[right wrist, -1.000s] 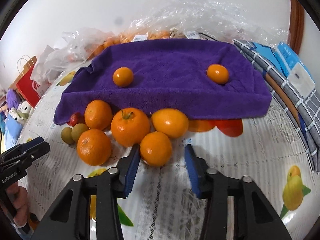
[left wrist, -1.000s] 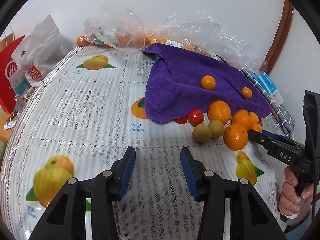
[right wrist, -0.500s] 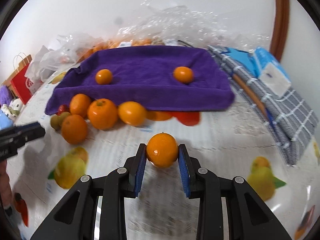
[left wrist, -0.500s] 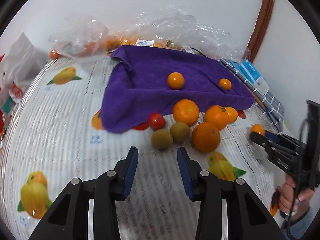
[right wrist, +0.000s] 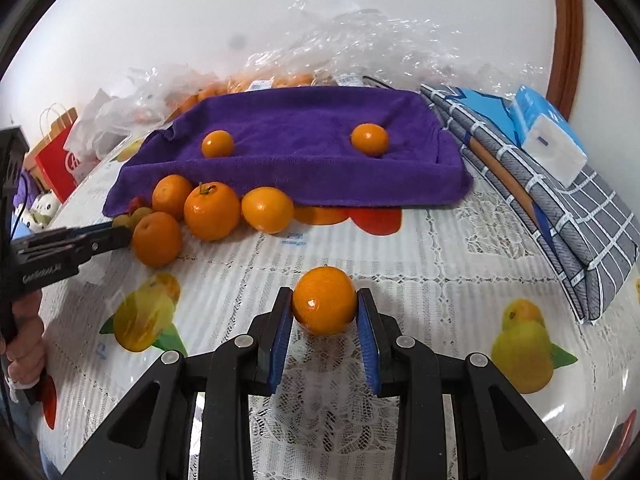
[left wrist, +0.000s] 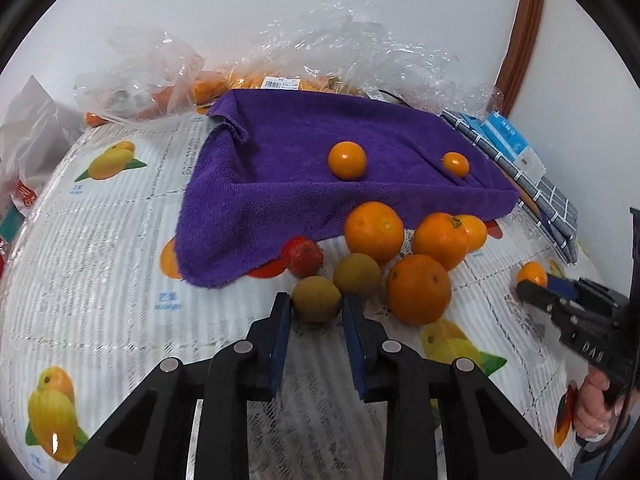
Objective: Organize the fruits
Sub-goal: 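Close the left gripper on the small brown round fruit, then lift the orange and the brown fruit and carry both over the purple towel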
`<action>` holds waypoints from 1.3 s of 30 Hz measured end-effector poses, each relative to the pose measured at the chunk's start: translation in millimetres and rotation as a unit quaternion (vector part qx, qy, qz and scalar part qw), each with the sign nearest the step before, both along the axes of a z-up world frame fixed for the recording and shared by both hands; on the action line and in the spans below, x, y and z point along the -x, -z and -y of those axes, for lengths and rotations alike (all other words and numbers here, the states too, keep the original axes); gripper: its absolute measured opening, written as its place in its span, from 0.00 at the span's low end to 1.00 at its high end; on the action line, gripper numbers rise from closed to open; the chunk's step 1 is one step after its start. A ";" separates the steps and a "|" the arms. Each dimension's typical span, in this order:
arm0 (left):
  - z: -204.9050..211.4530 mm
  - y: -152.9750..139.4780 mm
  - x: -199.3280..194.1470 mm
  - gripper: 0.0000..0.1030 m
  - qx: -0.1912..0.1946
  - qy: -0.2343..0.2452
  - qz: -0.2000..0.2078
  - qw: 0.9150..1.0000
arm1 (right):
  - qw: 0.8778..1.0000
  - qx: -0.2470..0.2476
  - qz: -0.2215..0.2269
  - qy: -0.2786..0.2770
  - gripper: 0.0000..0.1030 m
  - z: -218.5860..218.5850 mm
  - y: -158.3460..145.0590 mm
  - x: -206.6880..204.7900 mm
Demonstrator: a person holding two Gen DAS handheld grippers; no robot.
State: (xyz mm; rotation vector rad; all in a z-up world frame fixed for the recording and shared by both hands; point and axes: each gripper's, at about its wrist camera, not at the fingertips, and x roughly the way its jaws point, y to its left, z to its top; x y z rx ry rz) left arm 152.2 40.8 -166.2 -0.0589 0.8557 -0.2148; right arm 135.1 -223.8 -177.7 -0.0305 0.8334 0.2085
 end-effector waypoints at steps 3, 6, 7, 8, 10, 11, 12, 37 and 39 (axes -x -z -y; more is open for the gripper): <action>-3.3 0.0 14.6 0.24 0.001 0.008 -0.006 1.000 | 1.000 -0.010 0.000 0.009 0.31 4.8 -0.4 0.0; -4.6 1.8 23.4 0.25 -0.002 0.010 -0.004 1.000 | 1.000 -0.014 0.000 0.013 0.31 7.6 -0.8 0.9; -5.1 3.1 23.6 0.25 -0.002 0.012 -0.008 1.000 | 1.000 -0.014 0.001 0.013 0.31 7.4 -1.1 0.9; -5.6 3.6 23.2 0.25 0.000 0.013 -0.009 1.000 | 1.000 -0.013 0.000 0.014 0.31 7.2 -1.1 0.4; -7.0 3.1 20.7 0.25 0.007 0.010 -0.009 1.000 | 1.000 -0.011 0.000 0.015 0.31 6.4 -0.8 0.3; -7.5 3.2 18.3 0.25 0.008 0.007 -0.009 1.000 | 1.000 -0.011 0.000 0.016 0.31 6.4 -0.6 -0.1; -7.6 2.9 15.2 0.26 0.007 0.002 -0.009 1.000 | 1.000 -0.010 0.000 0.017 0.31 6.4 -0.7 0.0; -20.1 5.5 13.2 0.24 0.067 0.000 -0.010 0.998 | 0.999 -0.027 0.008 0.031 0.31 11.7 -4.1 4.6; -20.0 5.2 13.5 0.24 0.070 0.003 -0.009 0.997 | 0.999 -0.025 0.004 0.037 0.31 12.0 -2.9 3.2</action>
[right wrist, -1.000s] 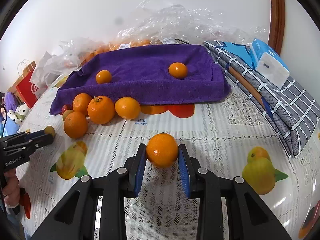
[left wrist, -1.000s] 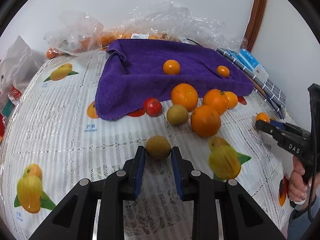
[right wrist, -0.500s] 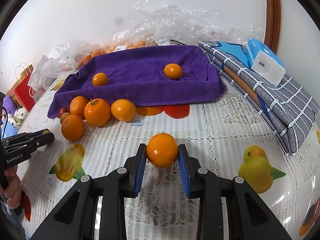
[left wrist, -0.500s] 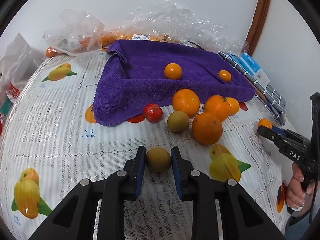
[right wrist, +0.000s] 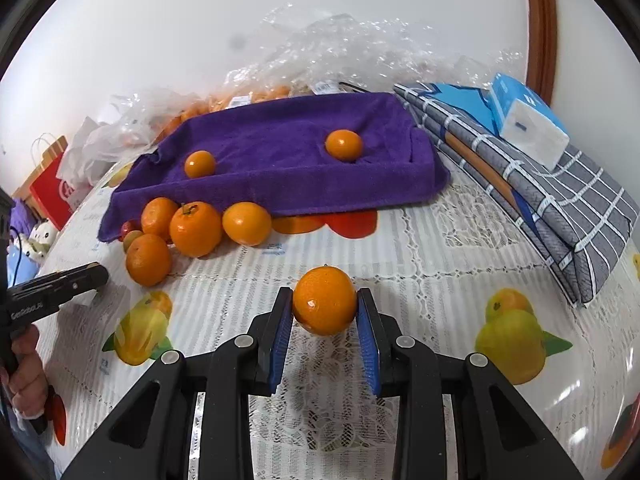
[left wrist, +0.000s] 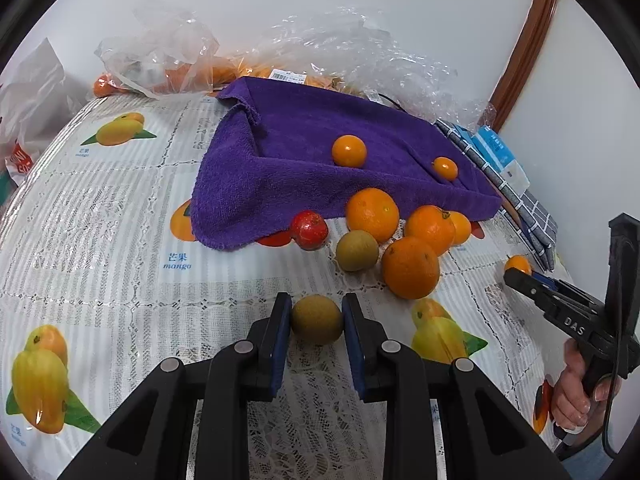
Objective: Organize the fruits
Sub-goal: 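Lift the orange and the brown fruit and carry both over the purple towel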
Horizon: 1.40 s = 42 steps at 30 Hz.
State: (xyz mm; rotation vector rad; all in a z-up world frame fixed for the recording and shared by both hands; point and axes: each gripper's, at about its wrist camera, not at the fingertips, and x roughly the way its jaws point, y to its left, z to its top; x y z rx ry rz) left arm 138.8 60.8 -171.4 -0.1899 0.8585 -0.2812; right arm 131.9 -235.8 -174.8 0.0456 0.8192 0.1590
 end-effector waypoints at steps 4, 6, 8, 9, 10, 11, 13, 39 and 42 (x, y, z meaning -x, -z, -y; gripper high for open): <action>-1.9 -4.0 4.6 0.24 0.010 0.005 0.015 1.000 | 1.000 -0.007 -0.012 -0.007 0.31 0.9 2.9 -3.6; -1.0 -6.5 6.9 0.24 0.011 0.006 0.025 1.000 | 1.000 -0.012 -0.004 -0.012 0.31 1.0 1.3 -1.5; 1.1 -10.0 9.7 0.24 0.010 0.008 0.036 0.999 | 1.000 -0.012 0.006 -0.009 0.31 1.4 -0.6 1.3; 2.4 -11.7 11.1 0.24 0.009 0.009 0.041 0.999 | 1.000 -0.009 0.010 -0.004 0.31 1.4 -1.5 2.2; 3.0 -13.6 12.0 0.24 0.008 0.007 0.043 0.999 | 1.000 -0.007 0.011 -0.001 0.31 1.9 -2.1 2.7; 3.2 -15.7 13.0 0.24 0.008 0.005 0.044 0.999 | 1.000 -0.002 0.011 0.001 0.31 1.2 -2.5 2.8; 3.2 -23.6 15.3 0.24 0.014 0.003 0.048 0.999 | 1.000 0.005 0.010 -0.001 0.31 -1.0 -5.5 2.1; 25.4 -78.7 -118.4 0.24 0.015 -0.076 0.123 0.989 | 0.997 -0.034 0.072 0.015 0.31 -1.9 -65.7 -135.7; 29.0 -63.8 -126.3 0.24 -0.011 -0.080 0.112 0.990 | 0.998 -0.039 0.041 0.027 0.31 8.6 -51.9 -146.0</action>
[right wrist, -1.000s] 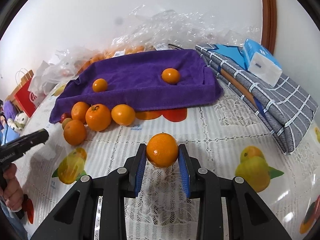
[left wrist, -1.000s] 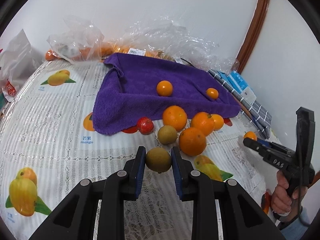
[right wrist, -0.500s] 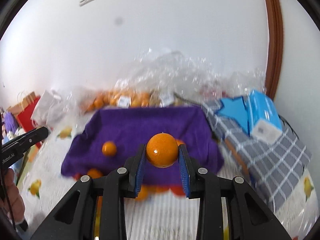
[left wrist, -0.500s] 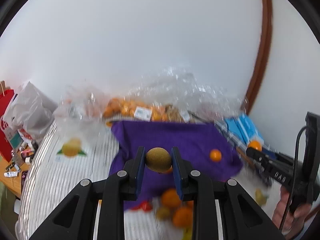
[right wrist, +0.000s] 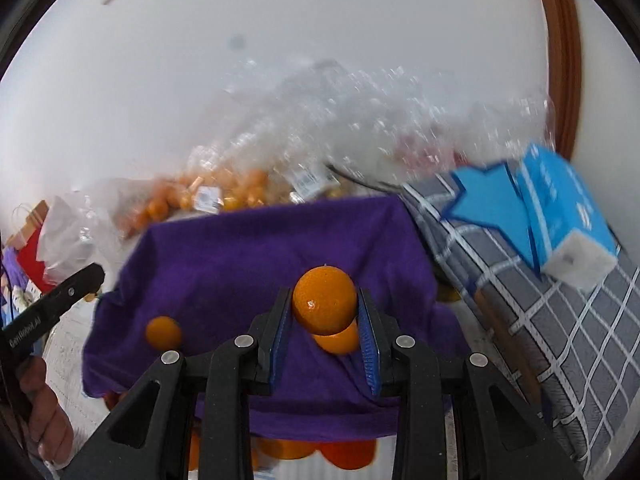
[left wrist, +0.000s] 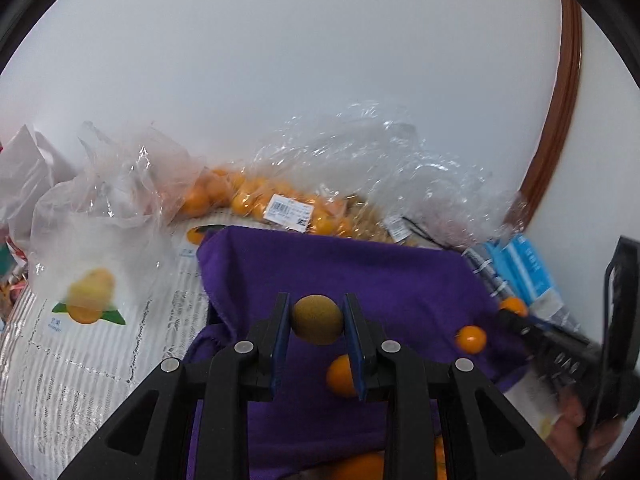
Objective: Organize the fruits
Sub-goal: 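Lift the orange and the brown fruit and carry both over the purple towel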
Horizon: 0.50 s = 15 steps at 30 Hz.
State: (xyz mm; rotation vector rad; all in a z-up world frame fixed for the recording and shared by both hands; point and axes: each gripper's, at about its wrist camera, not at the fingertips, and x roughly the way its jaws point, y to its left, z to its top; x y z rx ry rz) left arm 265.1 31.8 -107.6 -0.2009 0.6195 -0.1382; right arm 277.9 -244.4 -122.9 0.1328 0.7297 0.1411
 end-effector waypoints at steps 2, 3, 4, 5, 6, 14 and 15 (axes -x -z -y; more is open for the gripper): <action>1.5 4.6 -2.3 0.24 0.000 0.005 -0.007 1.000 | 1.000 -0.010 -0.003 0.008 0.31 7.2 2.1 -2.3; 1.8 6.9 -3.0 0.24 0.000 0.007 -0.008 1.000 | 1.000 -0.013 -0.003 0.011 0.31 10.3 2.4 -2.3; 2.2 10.4 -4.5 0.24 -0.001 0.007 -0.011 1.000 | 1.000 -0.013 0.000 0.014 0.31 12.6 2.2 -1.5; 1.9 13.2 -5.6 0.24 -0.004 0.006 -0.014 1.000 | 1.000 -0.012 0.002 0.016 0.31 13.4 2.2 -1.6; 0.6 14.5 -5.8 0.24 -0.005 0.005 -0.015 1.000 | 1.000 -0.011 0.003 0.018 0.31 14.1 2.8 -1.8; -6.2 18.1 -9.0 0.24 -0.003 -0.005 -0.020 1.000 | 1.000 -0.001 -0.006 0.011 0.31 9.2 10.5 -2.5; -6.5 18.4 -9.6 0.24 -0.003 -0.006 -0.021 1.000 | 1.000 -0.002 -0.007 0.010 0.31 8.8 11.6 -3.0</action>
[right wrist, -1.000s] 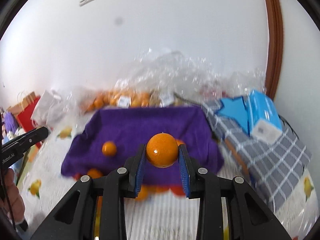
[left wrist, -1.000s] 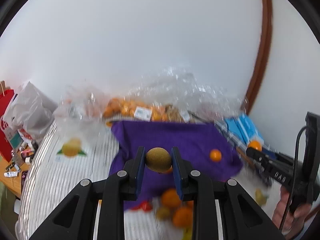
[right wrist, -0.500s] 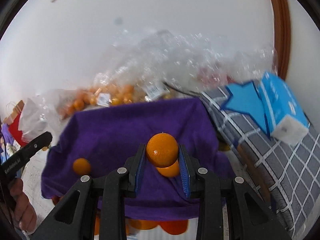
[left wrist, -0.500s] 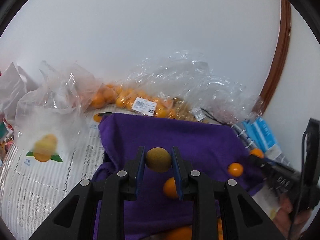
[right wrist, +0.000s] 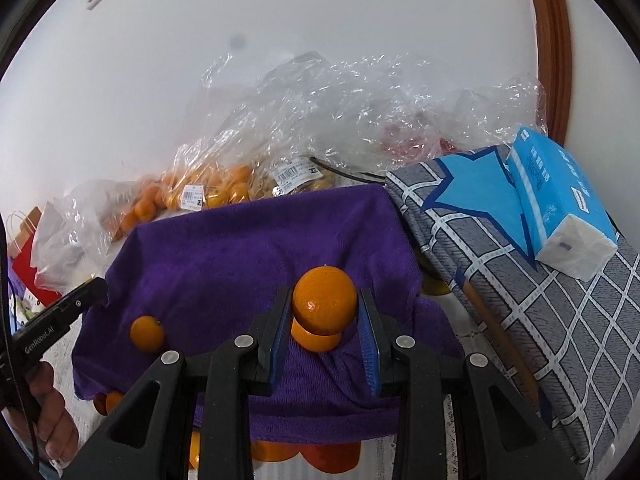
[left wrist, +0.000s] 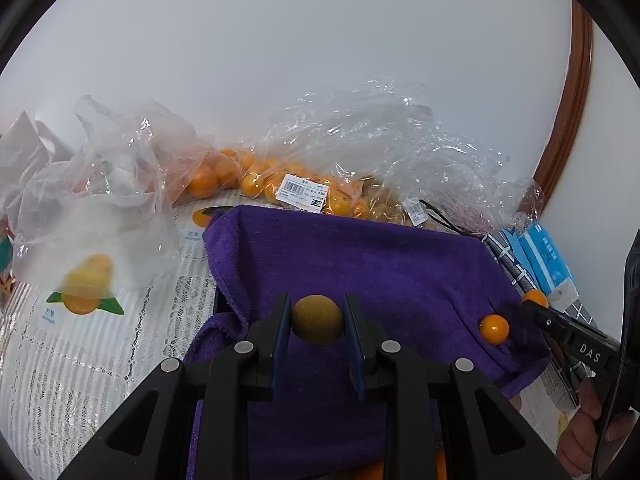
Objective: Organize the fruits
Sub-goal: 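Lift the orange and the brown fruit and carry both over the purple towel, then lower both fruits onto the towel and open both grippers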
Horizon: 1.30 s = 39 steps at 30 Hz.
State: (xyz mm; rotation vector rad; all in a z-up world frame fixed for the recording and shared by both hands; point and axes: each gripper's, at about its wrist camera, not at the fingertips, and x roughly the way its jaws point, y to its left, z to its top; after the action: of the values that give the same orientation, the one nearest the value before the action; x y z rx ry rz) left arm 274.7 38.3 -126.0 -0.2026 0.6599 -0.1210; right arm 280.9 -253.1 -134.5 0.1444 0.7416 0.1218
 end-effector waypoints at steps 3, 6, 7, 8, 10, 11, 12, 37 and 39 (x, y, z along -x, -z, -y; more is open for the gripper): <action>-1.0 1.1 -1.3 0.24 -0.002 -0.004 -0.001 1.000 | 1.000 0.000 -0.007 0.003 0.31 0.9 3.1 -2.1; -3.6 2.1 -2.1 0.24 -0.001 -0.010 -0.003 1.000 | 1.000 -0.001 -0.006 0.009 0.31 5.2 2.9 -1.2; -5.8 2.7 -2.8 0.24 0.000 -0.014 -0.004 1.000 | 1.000 -0.001 -0.004 0.013 0.31 7.2 1.6 -0.3; -7.2 3.3 -3.2 0.24 0.002 -0.017 -0.006 1.000 | 1.000 -0.002 -0.001 0.015 0.31 9.5 0.4 0.8; -11.5 4.5 -4.7 0.24 0.009 -0.023 -0.010 1.000 | 1.000 -0.003 0.003 0.021 0.31 13.4 -1.7 2.2; -13.5 4.9 -5.1 0.24 0.013 -0.025 -0.012 1.000 | 1.000 -0.005 0.003 0.023 0.31 15.5 -2.5 2.6; -15.4 5.4 -5.5 0.24 0.018 -0.026 -0.014 0.999 | 1.000 -0.008 0.002 0.023 0.31 17.2 -2.5 2.3; -5.7 21.5 -15.3 0.24 0.021 0.003 -0.058 0.998 | 0.998 0.012 -0.061 0.025 0.31 14.0 23.3 -12.3; -4.7 23.0 -16.3 0.24 0.018 0.005 -0.062 0.998 | 0.998 0.013 -0.061 0.025 0.32 14.5 23.2 -12.6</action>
State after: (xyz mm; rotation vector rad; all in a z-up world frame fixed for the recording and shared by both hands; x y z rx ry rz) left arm 291.0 43.0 -149.1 -0.2432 0.7833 -0.1312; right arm 293.5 -267.6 -157.7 0.1472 0.8599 0.0559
